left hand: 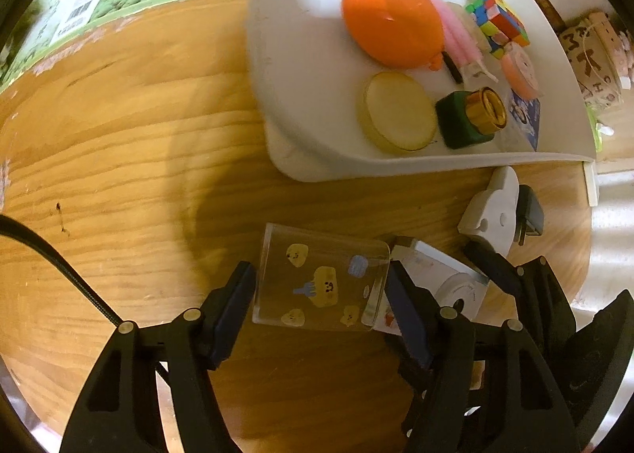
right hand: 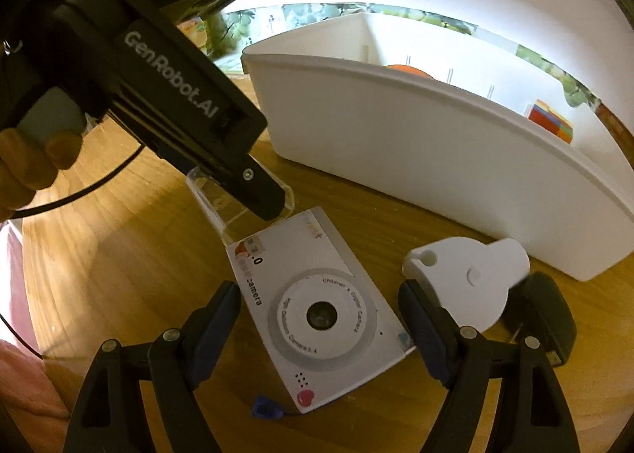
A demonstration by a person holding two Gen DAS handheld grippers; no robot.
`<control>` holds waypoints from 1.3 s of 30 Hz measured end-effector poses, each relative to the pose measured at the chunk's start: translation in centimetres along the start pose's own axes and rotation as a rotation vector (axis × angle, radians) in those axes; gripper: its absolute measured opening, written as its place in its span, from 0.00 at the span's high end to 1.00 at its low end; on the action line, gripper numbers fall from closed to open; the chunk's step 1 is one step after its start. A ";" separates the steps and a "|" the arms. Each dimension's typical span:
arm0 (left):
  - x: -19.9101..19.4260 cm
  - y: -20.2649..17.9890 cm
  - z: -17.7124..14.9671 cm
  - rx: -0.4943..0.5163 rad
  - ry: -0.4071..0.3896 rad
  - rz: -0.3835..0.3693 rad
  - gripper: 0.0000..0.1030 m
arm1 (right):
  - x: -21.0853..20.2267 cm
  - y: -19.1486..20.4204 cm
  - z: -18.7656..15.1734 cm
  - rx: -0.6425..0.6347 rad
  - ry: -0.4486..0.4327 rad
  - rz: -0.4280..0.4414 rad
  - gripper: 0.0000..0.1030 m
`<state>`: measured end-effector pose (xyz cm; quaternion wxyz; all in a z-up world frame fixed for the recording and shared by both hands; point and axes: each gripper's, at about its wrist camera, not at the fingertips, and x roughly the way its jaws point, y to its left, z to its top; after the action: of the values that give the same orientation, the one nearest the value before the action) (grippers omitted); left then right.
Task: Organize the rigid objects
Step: 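Grasp the clear plastic box with the left gripper while the right grasps the white toy, then lift the clear box and white toy and carry both over the bin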
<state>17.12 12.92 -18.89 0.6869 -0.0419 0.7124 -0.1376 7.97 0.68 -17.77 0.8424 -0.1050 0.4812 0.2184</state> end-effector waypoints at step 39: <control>-3.3 -0.2 -8.6 -0.292 -0.124 0.022 0.36 | -3.6 -2.6 -2.3 0.045 0.233 0.131 0.45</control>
<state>8.73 14.74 -15.48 0.7175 -0.1421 0.6816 -0.0221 5.86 -3.46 -16.00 0.7671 -0.0792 0.5862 0.2483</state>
